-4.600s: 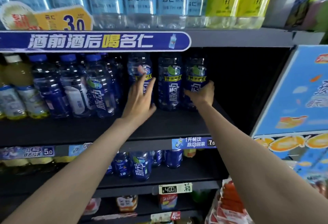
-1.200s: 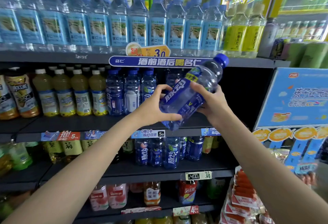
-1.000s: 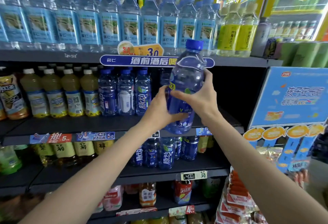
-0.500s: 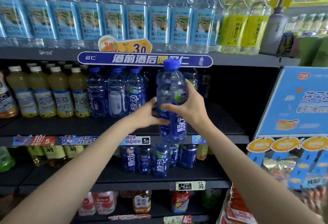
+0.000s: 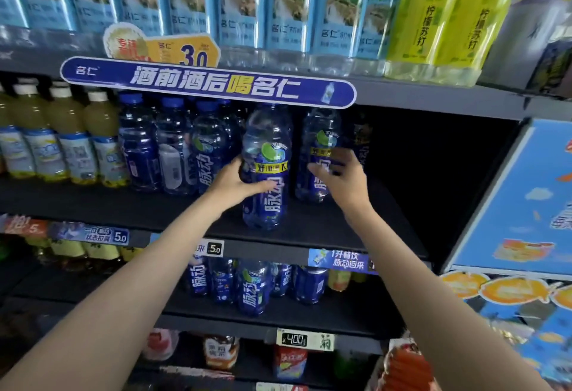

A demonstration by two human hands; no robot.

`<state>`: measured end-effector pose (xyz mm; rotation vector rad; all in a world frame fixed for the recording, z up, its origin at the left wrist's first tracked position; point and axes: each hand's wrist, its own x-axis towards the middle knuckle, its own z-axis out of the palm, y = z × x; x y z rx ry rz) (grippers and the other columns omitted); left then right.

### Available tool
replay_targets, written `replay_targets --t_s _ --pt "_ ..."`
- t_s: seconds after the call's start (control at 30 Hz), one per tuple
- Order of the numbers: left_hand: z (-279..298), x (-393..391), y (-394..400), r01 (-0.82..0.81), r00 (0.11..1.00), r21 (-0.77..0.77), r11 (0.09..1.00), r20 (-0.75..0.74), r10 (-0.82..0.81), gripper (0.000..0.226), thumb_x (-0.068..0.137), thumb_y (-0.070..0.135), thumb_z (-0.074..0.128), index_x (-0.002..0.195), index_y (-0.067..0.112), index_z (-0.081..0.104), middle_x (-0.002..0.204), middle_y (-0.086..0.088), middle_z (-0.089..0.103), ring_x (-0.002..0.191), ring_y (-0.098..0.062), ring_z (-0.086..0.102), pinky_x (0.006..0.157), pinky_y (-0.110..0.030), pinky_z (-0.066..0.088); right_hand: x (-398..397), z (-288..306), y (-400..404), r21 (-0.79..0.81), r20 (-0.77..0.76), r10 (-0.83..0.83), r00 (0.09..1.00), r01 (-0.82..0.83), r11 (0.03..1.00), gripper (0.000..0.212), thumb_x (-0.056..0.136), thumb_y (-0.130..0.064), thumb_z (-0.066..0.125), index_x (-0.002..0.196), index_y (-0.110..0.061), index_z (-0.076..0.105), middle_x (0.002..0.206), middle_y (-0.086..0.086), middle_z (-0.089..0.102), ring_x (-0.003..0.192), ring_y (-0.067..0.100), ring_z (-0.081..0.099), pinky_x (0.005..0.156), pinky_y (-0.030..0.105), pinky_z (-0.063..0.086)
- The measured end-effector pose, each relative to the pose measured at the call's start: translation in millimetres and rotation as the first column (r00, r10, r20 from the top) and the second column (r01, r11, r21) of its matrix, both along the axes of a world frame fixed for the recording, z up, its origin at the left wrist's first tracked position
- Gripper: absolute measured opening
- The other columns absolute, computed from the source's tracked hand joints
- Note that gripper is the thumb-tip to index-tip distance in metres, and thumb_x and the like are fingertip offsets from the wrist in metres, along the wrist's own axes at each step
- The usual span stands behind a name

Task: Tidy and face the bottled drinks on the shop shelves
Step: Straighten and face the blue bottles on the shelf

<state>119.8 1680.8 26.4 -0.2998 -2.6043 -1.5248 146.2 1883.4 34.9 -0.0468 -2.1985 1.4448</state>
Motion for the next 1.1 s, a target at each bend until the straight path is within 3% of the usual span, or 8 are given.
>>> replay_targets --t_s 0.17,0.37,0.43,0.63,0.73,0.83,0.97,1.1 --pt "-7 -6 20 -0.155 0.985 0.012 0.988 -0.071 0.156 0.065 0.075 0.033 0.076 0.128 0.011 0.044 0.129 -0.005 0.056 0.117 -0.025 0.052 0.091 -0.03 0.039 -29 -28 37 0.044 0.095 -0.188 0.978 0.185 0.982 0.073 0.076 -0.027 0.078 0.131 0.001 0.04 0.133 0.017 0.046 0.127 0.029 0.042 0.096 0.03 0.036" --pt "-24 -8 50 -0.306 0.922 0.066 0.95 -0.229 0.313 0.073 0.075 0.037 0.075 0.131 0.008 0.038 0.125 -0.011 0.056 0.114 -0.029 0.054 0.091 -0.036 0.045 -59 -33 58 -0.057 0.063 -0.377 0.924 0.381 0.923 0.078 0.083 -0.024 0.072 0.142 0.001 0.027 0.145 0.02 0.028 0.132 0.034 0.034 0.105 0.034 0.03" --pt "-27 -10 51 -0.333 0.906 0.072 0.94 -0.253 0.34 0.076 0.072 0.039 0.076 0.129 0.007 0.038 0.125 -0.013 0.053 0.116 -0.031 0.05 0.093 -0.043 0.045 -72 -41 65 -0.031 0.06 -0.381 0.923 0.383 0.923 0.081 0.082 -0.024 0.072 0.143 0.001 0.025 0.146 0.021 0.028 0.133 0.036 0.032 0.108 0.036 0.029" --pt "-33 -25 42 -0.287 0.917 0.042 0.957 -0.276 0.287 0.075 0.07 0.042 0.077 0.121 0.008 0.034 0.124 -0.012 0.05 0.117 -0.03 0.045 0.091 -0.044 0.044 -119 -47 78 -0.021 0.089 -0.261 0.961 0.263 0.964 0.095 0.08 -0.017 0.075 0.15 -0.004 0.011 0.154 0.014 0.021 0.14 0.027 0.025 0.113 0.032 0.023" --pt "-41 -27 41 -0.266 0.918 0.076 0.961 -0.284 0.277 0.075 0.066 0.049 0.077 0.117 0.013 0.035 0.123 -0.009 0.049 0.117 -0.029 0.045 0.092 -0.044 0.043 -143 -53 84 -0.103 0.119 -0.254 0.96 0.266 0.958 0.093 0.076 -0.009 0.076 0.149 -0.006 0.018 0.148 0.014 0.034 0.135 0.029 0.037 0.111 0.037 0.032" --pt "-41 -26 41 -0.245 0.922 0.1 0.964 -0.282 0.264 0.082 0.053 0.068 0.066 0.112 0.02 0.033 0.122 -0.006 0.049 0.116 -0.027 0.045 0.092 -0.044 0.043 -142 -57 84 -0.031 0.125 -0.339 0.933 0.345 0.938 0.077 0.075 -0.01 0.078 0.138 0.0 0.035 0.138 0.017 0.044 0.125 0.033 0.047 0.104 0.038 0.04" --pt "-39 -25 42 -0.252 0.929 0.102 0.962 -0.254 0.27 0.075 0.068 0.045 0.077 0.12 0.012 0.035 0.126 -0.008 0.047 0.12 -0.028 0.041 0.094 -0.039 0.039 -108 -57 71 0.056 0.095 -0.423 0.901 0.419 0.906 0.061 0.08 -0.014 0.073 0.128 0.003 0.038 0.133 0.02 0.044 0.118 0.036 0.049 0.093 0.041 0.043" --pt "-34 -18 44 -0.255 0.931 0.119 0.96 -0.24 0.277 0.073 0.072 0.037 0.077 0.124 0.009 0.035 0.127 -0.011 0.046 0.122 -0.029 0.04 0.091 -0.033 0.036 -63 -60 54 0.067 0.112 -0.466 0.878 0.461 0.885 0.075 0.074 -0.022 0.079 0.129 0.003 0.035 0.134 0.02 0.04 0.125 0.035 0.04 0.094 0.043 0.04"
